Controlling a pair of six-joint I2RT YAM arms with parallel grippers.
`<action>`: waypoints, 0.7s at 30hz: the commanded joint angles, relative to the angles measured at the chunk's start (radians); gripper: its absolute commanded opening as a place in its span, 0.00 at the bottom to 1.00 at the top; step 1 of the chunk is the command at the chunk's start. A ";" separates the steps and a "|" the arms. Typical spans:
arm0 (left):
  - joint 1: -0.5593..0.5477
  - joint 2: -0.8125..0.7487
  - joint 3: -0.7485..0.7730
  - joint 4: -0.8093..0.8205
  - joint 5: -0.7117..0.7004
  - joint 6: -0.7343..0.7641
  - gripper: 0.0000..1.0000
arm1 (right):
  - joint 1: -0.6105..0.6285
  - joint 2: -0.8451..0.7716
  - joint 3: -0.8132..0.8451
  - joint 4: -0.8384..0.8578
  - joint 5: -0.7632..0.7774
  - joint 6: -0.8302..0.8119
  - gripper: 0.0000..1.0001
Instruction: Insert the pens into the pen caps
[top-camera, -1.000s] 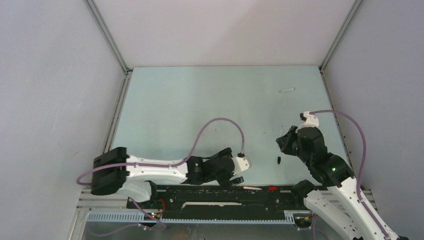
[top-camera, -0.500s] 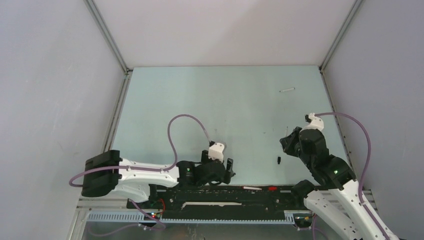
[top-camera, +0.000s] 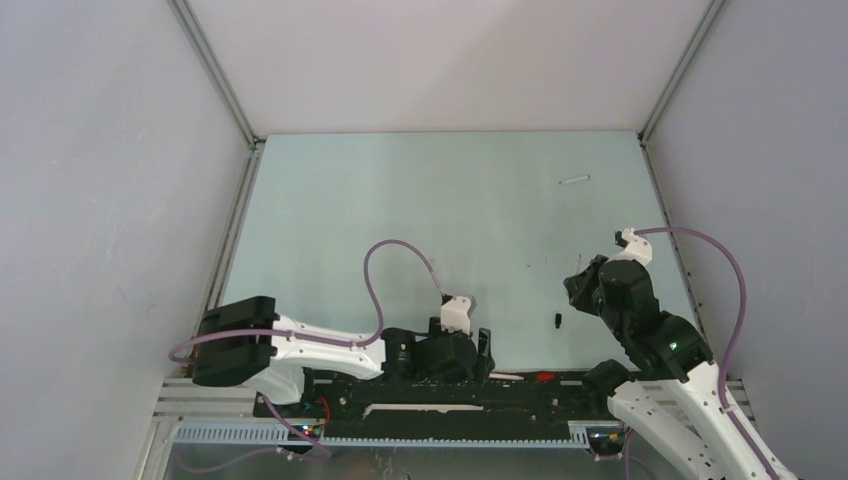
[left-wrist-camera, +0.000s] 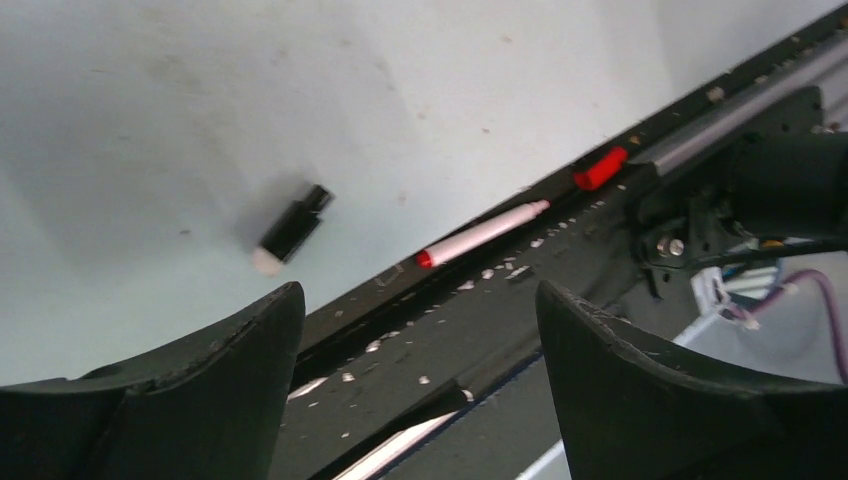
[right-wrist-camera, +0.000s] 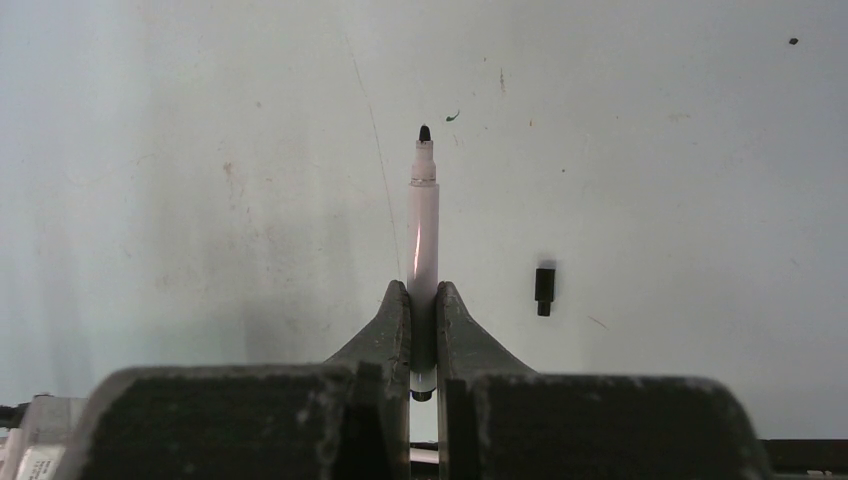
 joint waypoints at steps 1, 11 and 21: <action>0.004 0.031 -0.006 0.177 0.098 0.000 0.88 | 0.002 0.007 0.013 0.013 0.025 0.012 0.00; 0.040 0.108 -0.016 0.209 0.173 -0.011 0.88 | 0.002 0.018 0.015 0.024 0.021 0.008 0.00; 0.110 0.147 -0.098 0.309 0.224 -0.030 0.87 | 0.002 0.031 0.013 0.029 0.011 0.013 0.00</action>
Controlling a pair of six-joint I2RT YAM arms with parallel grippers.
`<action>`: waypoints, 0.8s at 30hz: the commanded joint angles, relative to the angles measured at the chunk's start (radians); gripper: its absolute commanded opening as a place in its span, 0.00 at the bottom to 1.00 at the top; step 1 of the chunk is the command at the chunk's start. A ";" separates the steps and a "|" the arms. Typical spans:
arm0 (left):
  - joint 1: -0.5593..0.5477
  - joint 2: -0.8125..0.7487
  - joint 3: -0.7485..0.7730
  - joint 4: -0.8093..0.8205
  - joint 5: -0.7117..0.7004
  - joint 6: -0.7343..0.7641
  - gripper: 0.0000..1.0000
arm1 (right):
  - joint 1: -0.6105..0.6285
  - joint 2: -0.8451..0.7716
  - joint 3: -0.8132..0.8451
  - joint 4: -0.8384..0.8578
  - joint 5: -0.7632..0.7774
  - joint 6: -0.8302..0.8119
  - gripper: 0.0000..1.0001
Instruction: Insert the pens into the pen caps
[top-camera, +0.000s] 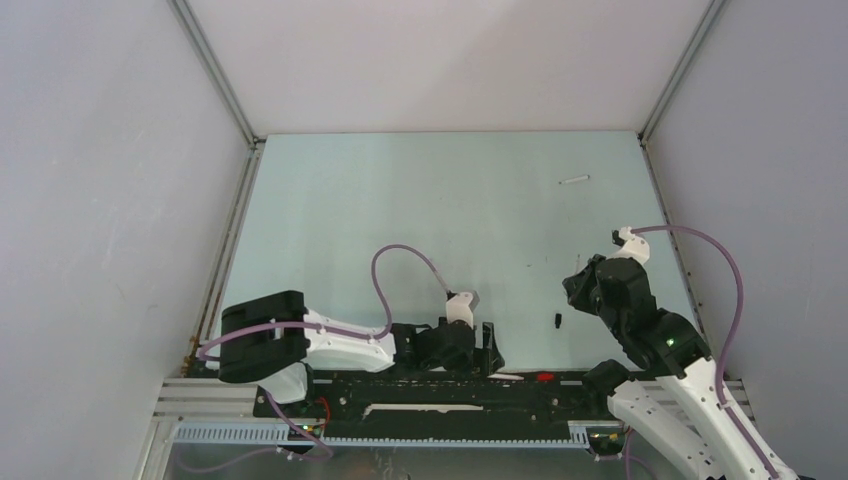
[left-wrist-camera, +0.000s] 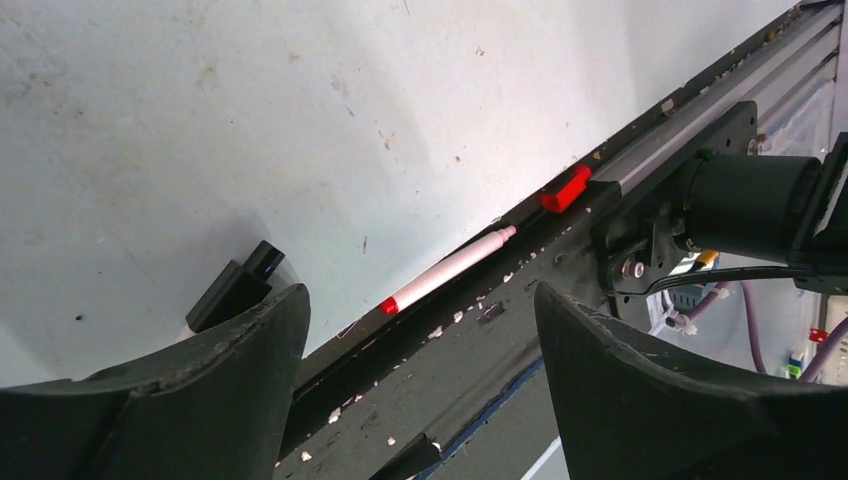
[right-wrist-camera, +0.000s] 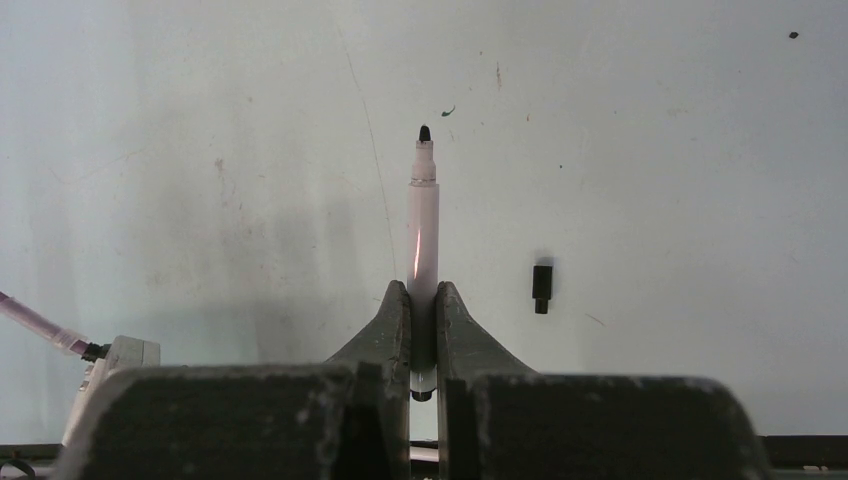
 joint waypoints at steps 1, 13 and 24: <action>0.019 0.013 -0.029 -0.023 0.006 -0.007 0.87 | 0.003 0.013 0.014 0.029 0.011 0.012 0.00; 0.045 -0.107 -0.079 -0.206 -0.083 0.030 0.87 | 0.003 0.009 0.026 0.013 0.019 0.006 0.00; 0.059 -0.096 -0.055 -0.184 -0.098 0.112 0.87 | 0.002 0.031 0.026 0.009 0.016 0.013 0.00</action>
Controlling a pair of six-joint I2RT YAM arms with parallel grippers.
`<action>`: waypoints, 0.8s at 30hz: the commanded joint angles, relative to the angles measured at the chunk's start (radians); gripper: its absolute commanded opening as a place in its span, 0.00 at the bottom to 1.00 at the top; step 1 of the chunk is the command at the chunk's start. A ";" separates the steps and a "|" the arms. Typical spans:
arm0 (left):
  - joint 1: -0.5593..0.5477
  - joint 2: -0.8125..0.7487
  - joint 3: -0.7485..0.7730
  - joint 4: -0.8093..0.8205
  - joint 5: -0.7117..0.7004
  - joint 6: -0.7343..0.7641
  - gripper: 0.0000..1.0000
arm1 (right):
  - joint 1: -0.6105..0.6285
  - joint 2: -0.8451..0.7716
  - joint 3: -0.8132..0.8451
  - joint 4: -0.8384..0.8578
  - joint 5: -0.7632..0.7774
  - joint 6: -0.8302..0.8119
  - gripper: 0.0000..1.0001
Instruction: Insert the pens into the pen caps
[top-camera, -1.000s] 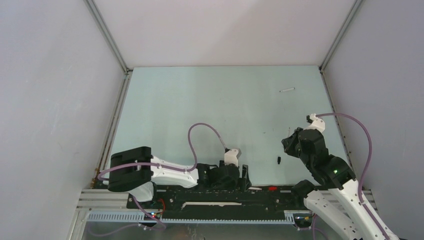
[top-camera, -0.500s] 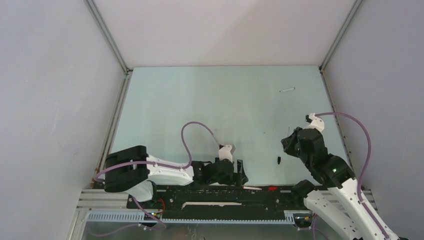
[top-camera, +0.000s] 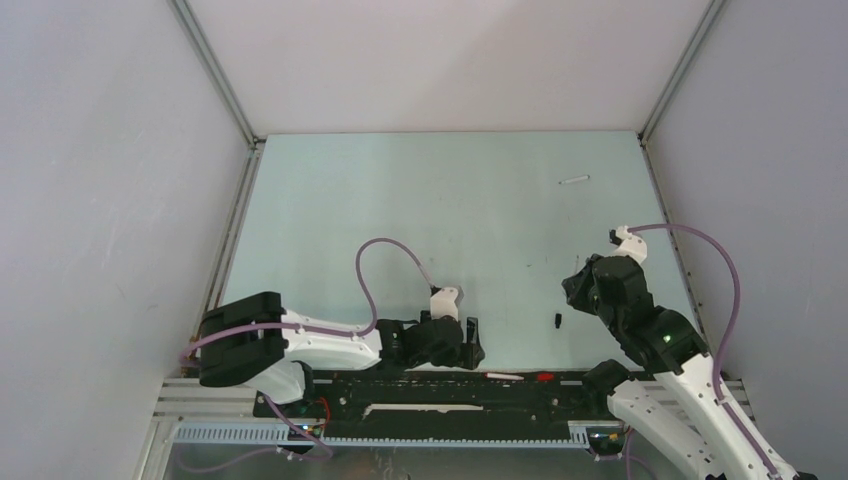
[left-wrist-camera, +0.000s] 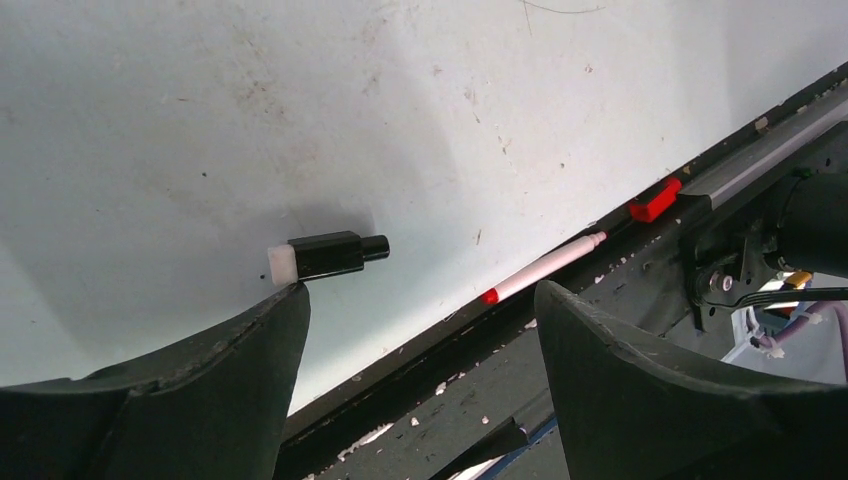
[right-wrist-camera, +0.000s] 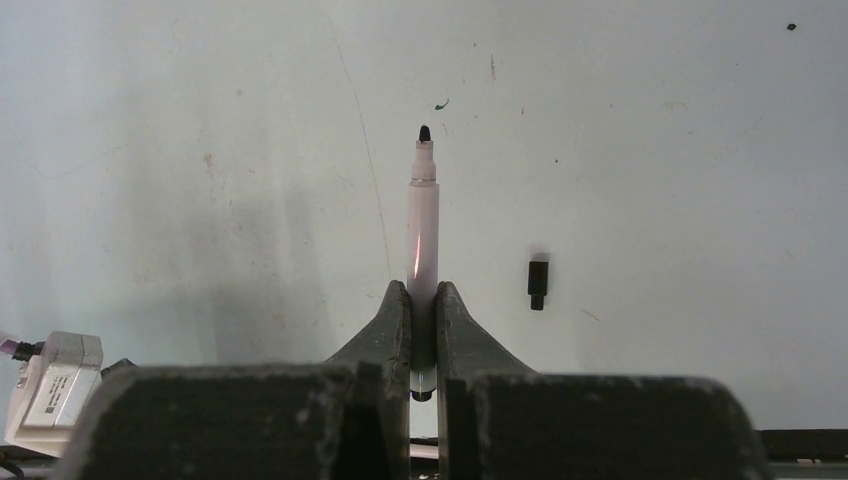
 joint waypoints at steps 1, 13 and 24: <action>0.014 0.012 0.008 -0.050 -0.036 0.073 0.87 | 0.002 0.013 0.026 0.012 0.016 0.013 0.00; 0.026 0.104 0.125 -0.073 -0.025 0.135 0.85 | 0.002 0.009 0.019 0.008 0.015 0.011 0.00; 0.023 0.157 0.207 -0.297 -0.181 0.116 0.76 | 0.003 -0.009 0.019 -0.009 0.012 0.010 0.00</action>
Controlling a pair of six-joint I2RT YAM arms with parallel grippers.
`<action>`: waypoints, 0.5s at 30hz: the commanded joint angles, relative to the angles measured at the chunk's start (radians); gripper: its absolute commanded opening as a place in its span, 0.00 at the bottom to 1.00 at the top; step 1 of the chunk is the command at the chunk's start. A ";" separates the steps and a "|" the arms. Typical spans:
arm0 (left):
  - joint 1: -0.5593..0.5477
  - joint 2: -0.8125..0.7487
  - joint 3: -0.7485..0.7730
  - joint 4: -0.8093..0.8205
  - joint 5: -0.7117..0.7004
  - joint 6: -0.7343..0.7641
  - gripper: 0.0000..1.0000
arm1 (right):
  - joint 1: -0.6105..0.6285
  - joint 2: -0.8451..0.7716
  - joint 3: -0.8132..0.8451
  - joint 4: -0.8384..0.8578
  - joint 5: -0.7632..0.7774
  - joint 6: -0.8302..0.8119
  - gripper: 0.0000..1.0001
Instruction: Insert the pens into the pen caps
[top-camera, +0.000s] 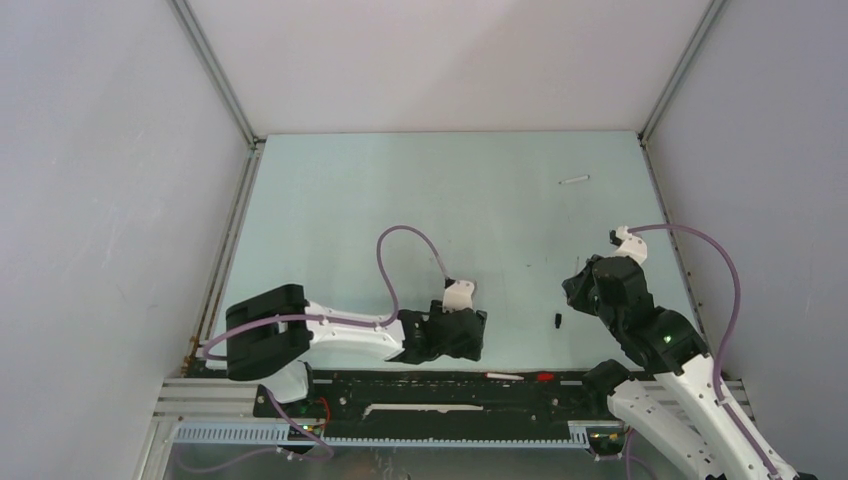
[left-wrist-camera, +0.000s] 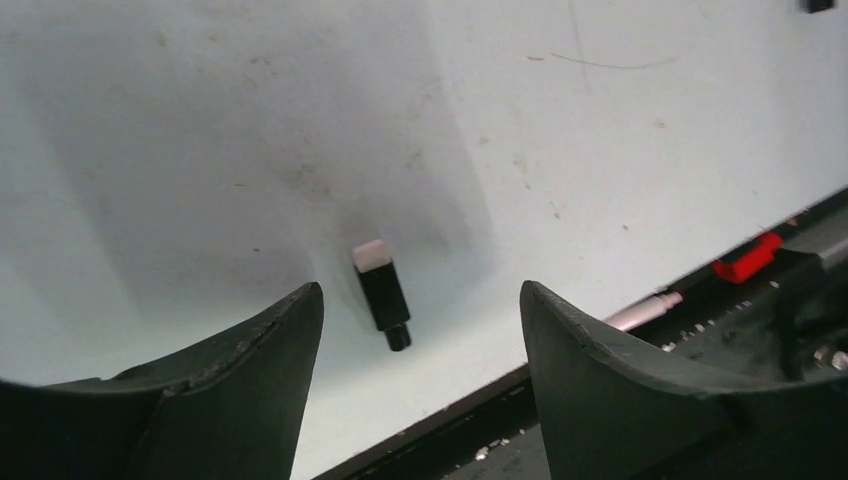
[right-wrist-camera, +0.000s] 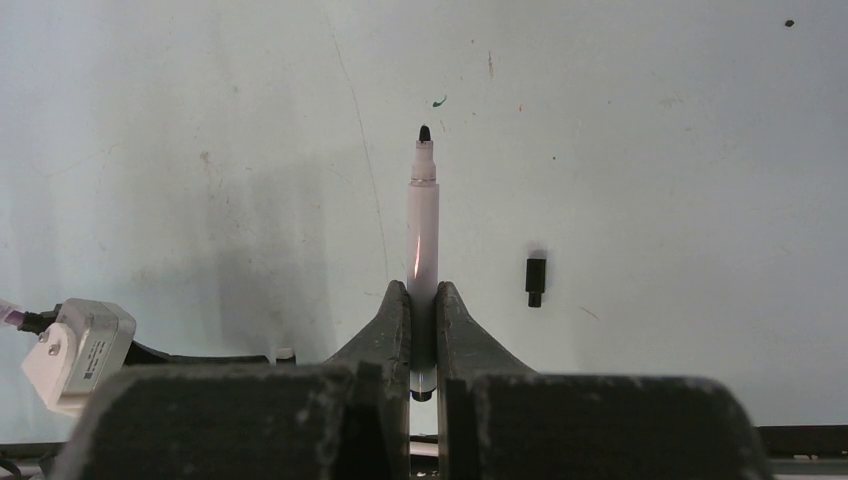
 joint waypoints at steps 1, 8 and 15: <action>0.003 0.040 0.055 -0.173 -0.127 0.002 0.75 | 0.003 -0.012 0.017 0.001 0.011 0.009 0.00; -0.016 0.088 0.127 -0.270 -0.178 0.000 0.65 | 0.003 -0.017 0.009 0.011 0.002 0.007 0.00; -0.047 0.120 0.180 -0.344 -0.205 -0.016 0.49 | 0.002 -0.020 0.009 0.012 0.001 0.002 0.00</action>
